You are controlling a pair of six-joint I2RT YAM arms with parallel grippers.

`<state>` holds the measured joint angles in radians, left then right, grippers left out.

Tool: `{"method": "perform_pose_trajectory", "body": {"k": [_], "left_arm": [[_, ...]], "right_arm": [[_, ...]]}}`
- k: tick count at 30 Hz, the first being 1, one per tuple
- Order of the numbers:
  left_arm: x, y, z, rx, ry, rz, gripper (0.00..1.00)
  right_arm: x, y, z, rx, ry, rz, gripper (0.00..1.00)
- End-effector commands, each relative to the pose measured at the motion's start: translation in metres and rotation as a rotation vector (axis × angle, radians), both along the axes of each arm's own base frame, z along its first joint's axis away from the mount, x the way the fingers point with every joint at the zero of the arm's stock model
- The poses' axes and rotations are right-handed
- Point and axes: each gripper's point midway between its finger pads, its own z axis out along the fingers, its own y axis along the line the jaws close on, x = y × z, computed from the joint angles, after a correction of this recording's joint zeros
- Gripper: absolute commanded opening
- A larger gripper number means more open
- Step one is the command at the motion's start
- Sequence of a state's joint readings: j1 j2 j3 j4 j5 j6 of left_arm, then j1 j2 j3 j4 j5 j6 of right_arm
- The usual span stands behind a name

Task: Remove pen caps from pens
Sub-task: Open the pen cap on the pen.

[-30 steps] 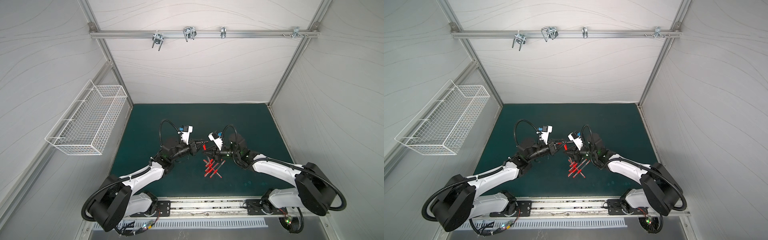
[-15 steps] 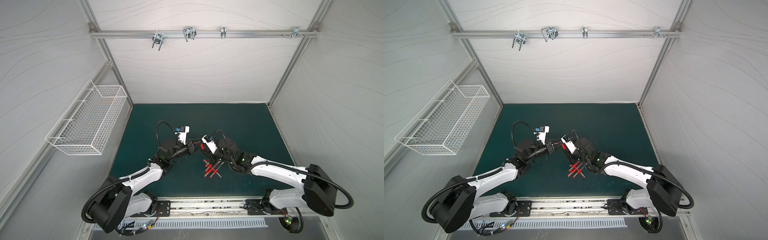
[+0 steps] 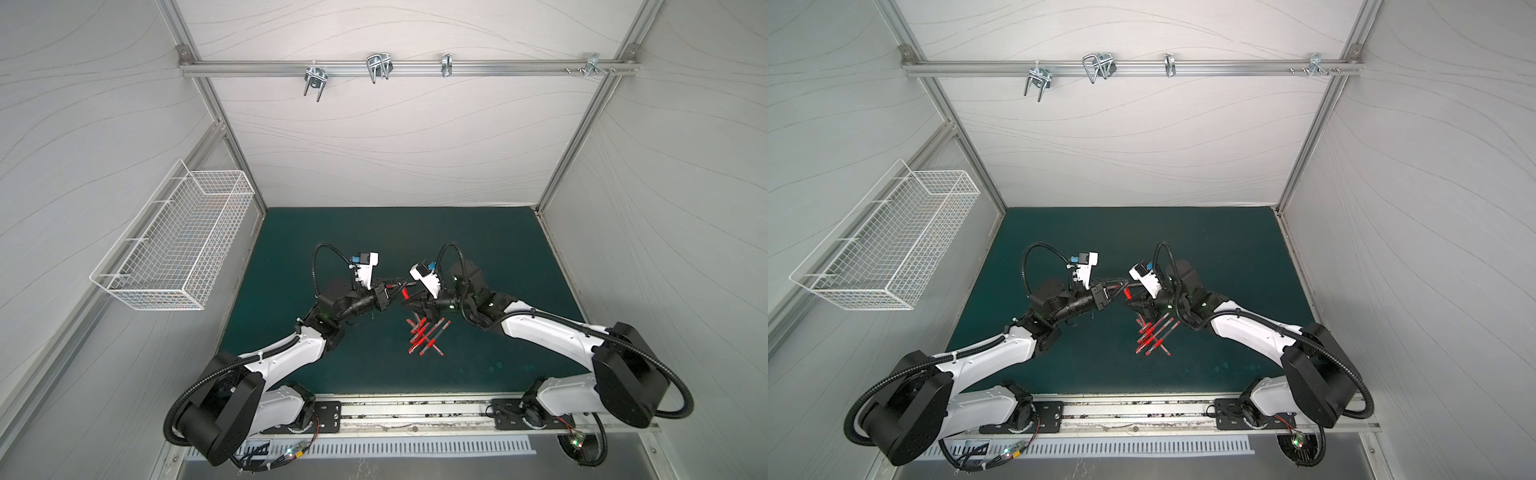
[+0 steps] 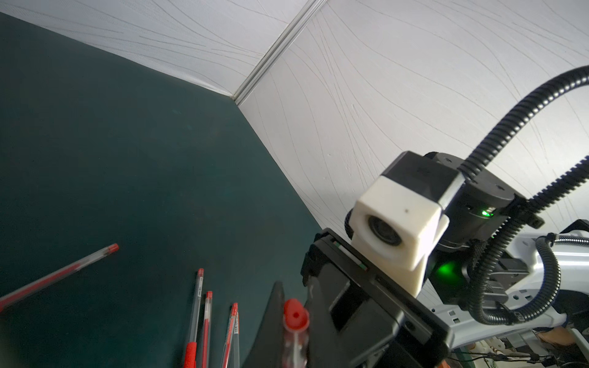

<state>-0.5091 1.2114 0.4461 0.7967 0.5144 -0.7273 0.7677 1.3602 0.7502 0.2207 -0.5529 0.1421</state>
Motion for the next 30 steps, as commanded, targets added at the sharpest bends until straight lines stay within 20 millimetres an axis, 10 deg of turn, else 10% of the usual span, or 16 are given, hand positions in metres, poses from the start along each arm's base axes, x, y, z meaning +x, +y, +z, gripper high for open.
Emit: {"method": "perform_pose_trajectory", "body": {"k": [1, 10, 30], "left_arm": [[0.018, 0.011, 0.025, -0.056, -0.077, 0.075, 0.0], [0.023, 0.016, 0.021, -0.066, -0.068, 0.095, 0.0], [0.021, 0.031, 0.039, -0.106, -0.11, 0.117, 0.0]], "right_arm": [[0.002, -0.007, -0.016, -0.068, -0.025, -0.061, 0.0], [0.021, -0.014, -0.023, -0.298, -0.348, -0.338, 0.0], [-0.019, 0.011, -0.027, -0.021, 0.129, 0.065, 0.0]]}}
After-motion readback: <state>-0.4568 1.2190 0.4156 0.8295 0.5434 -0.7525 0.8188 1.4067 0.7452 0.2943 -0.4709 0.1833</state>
